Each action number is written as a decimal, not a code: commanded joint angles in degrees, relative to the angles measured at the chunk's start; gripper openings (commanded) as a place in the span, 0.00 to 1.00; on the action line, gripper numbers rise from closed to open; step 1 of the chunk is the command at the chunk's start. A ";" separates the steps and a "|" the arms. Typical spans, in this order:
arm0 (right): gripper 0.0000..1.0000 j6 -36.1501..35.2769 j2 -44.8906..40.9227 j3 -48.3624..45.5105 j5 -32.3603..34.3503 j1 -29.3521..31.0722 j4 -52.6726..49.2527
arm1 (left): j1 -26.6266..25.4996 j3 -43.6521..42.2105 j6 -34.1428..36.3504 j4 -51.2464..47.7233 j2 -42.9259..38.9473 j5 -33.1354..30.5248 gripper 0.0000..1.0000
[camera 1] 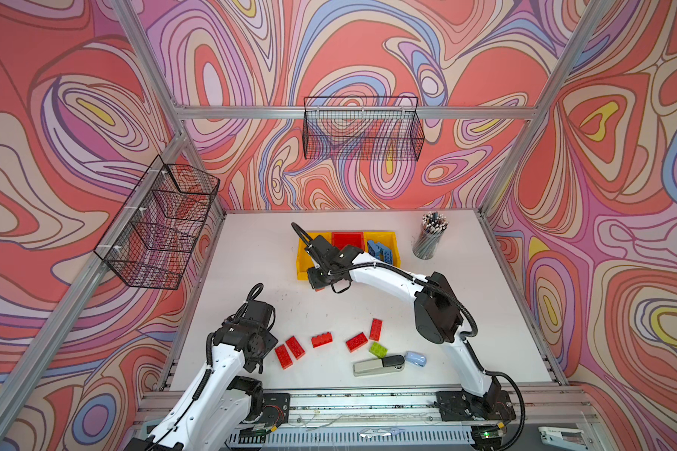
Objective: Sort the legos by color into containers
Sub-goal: 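Carry the red brick over the empty yellow bin and release it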
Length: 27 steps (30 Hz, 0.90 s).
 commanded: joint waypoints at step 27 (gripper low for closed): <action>0.84 -4.23 10.44 22.00 -6.47 -8.56 0.79 | -0.42 8.81 2.17 1.69 11.15 0.40 0.66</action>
